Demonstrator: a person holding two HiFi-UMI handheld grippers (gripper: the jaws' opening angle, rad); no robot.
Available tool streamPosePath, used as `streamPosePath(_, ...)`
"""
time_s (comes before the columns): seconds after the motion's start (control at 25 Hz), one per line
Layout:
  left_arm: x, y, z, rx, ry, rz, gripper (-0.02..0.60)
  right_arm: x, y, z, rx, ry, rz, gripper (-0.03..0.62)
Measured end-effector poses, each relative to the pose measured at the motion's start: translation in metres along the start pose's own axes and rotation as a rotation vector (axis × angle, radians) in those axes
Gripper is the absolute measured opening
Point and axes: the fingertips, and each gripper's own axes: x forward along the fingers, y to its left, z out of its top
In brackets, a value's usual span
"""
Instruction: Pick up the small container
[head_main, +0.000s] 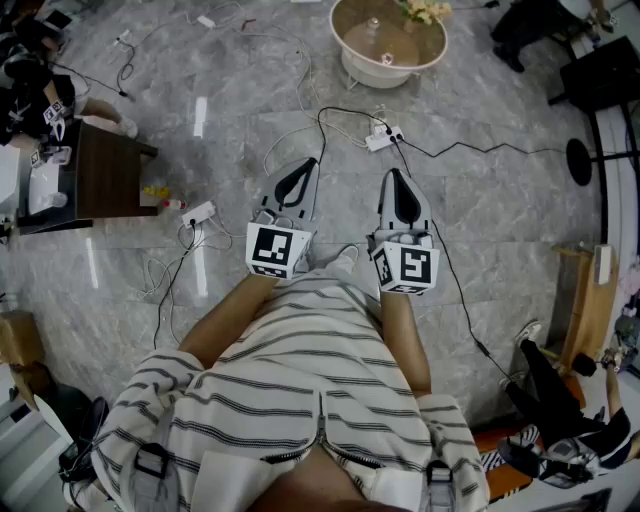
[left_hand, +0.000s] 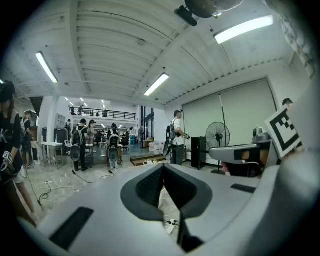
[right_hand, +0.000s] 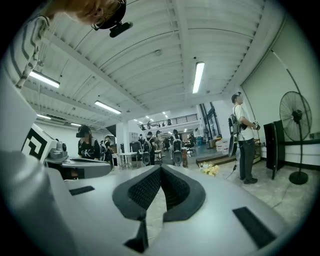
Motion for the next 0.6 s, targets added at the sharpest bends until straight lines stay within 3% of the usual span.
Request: streamPosePath(0.6,0.032,-0.046,0.004,-0.005,-0.010,0.028,0.000,-0.012,-0.046,0.008,-0.004,-0.037,0.062,0.008)
